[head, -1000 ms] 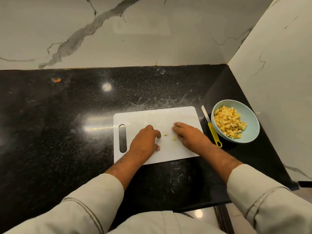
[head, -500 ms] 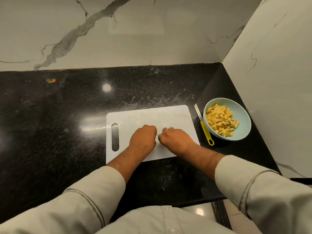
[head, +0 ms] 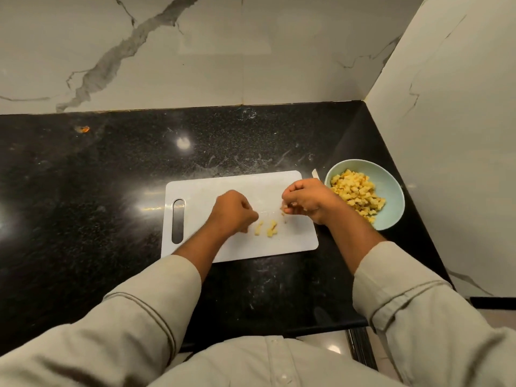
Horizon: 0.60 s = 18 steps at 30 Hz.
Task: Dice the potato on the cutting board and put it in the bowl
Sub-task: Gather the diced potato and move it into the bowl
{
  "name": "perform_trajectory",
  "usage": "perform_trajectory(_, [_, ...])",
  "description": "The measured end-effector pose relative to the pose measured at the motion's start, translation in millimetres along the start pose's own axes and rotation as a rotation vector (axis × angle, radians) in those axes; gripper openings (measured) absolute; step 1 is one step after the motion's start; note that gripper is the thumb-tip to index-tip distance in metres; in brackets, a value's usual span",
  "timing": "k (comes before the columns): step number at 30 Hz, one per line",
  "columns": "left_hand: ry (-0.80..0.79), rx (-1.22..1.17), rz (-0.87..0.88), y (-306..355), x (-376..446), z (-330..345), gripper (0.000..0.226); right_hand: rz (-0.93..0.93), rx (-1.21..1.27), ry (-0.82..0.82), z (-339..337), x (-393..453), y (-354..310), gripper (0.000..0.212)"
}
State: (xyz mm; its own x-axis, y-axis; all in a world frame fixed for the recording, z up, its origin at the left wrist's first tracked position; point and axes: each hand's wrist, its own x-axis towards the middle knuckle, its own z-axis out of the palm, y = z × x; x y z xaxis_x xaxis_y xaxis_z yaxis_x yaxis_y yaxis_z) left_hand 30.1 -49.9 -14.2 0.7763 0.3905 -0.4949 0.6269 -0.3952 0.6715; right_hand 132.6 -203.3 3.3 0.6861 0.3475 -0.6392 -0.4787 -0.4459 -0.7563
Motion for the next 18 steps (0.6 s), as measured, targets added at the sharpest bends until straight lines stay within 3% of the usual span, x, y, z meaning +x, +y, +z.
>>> perform_trajectory(3, [-0.067, -0.408, 0.023, 32.7, -3.7, 9.6, 0.003, -0.046, 0.228, 0.017, -27.0, -14.4, -4.3, 0.015])
perform_trajectory(7, [-0.154, -0.514, 0.110, 89.8, -0.8, 39.3, 0.004, -0.099, 0.307, 0.132, -81.4, -26.1, -6.8, 0.015])
perform_trajectory(9, [-0.185, -0.442, 0.125, 119.0, 5.6, 60.6, 0.004, -0.119, 0.167, 0.227, -111.0, -26.7, -6.6, 0.009])
perform_trajectory(14, [-0.135, -0.169, 0.169, 153.6, 22.7, 94.4, 0.011, -0.130, -0.564, 0.388, -136.3, -13.5, -1.7, 0.013])
perform_trajectory(18, [-0.006, -0.091, 0.260, 156.7, 23.5, 105.0, 0.009, -0.339, -0.656, 0.559, -138.8, -17.7, 3.1, 0.015])
